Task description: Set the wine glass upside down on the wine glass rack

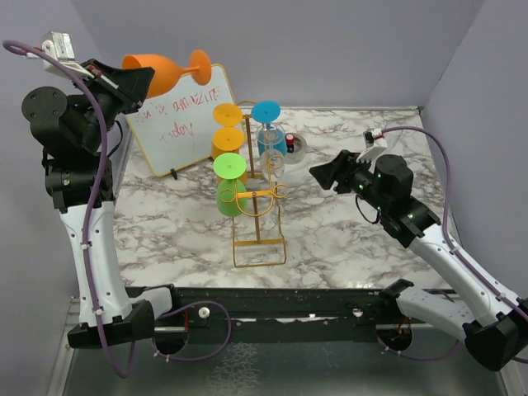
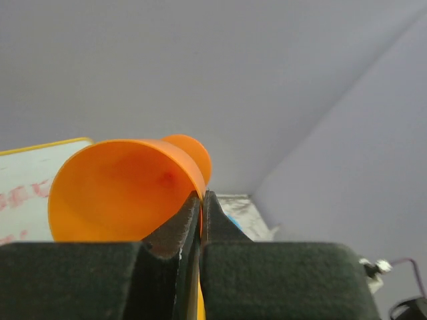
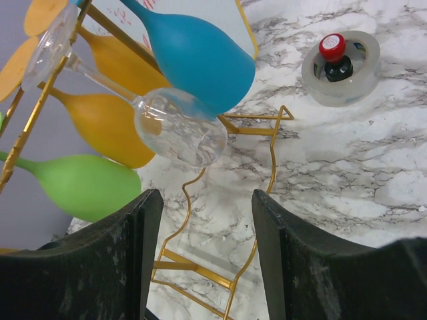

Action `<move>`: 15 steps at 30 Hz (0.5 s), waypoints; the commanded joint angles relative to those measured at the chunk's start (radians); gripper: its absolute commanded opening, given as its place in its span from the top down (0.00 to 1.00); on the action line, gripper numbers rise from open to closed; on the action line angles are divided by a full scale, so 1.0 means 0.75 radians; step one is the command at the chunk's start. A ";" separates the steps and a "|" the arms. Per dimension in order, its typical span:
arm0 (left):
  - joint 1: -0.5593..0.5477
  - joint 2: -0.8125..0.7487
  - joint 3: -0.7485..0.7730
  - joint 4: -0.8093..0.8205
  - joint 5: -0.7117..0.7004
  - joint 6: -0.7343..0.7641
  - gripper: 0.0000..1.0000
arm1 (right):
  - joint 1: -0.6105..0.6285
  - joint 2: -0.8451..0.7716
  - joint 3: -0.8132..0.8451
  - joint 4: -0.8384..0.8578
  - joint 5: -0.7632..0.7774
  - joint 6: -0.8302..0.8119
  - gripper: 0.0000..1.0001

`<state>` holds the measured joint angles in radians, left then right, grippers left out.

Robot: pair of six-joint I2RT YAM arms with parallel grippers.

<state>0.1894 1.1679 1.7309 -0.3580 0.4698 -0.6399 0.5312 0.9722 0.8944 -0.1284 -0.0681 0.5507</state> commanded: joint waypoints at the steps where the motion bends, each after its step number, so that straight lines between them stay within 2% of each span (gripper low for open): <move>1: -0.002 0.017 -0.125 0.629 0.408 -0.490 1.00 | 0.005 -0.051 0.049 0.003 0.008 0.019 0.39; 2: -0.002 0.021 -0.163 0.804 0.440 -0.606 1.00 | 0.005 -0.061 0.045 0.024 0.007 0.026 0.39; 4: -0.019 0.037 -0.181 0.895 0.463 -0.739 1.00 | 0.004 -0.083 0.034 0.062 0.006 0.044 0.39; 7: -0.087 0.055 -0.161 0.899 0.414 -0.756 1.00 | 0.005 -0.118 0.012 0.123 0.006 0.073 0.39; 12: -0.361 0.111 -0.163 0.901 0.288 -0.720 1.00 | 0.004 -0.178 -0.037 0.276 -0.004 0.108 0.37; 15: -0.473 0.130 -0.202 0.901 0.165 -0.683 1.00 | 0.004 -0.220 -0.074 0.386 -0.005 0.149 0.36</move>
<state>-0.0631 1.2476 1.6058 0.2523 0.7052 -1.1484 0.5312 0.8467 0.8768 0.0189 -0.0685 0.6170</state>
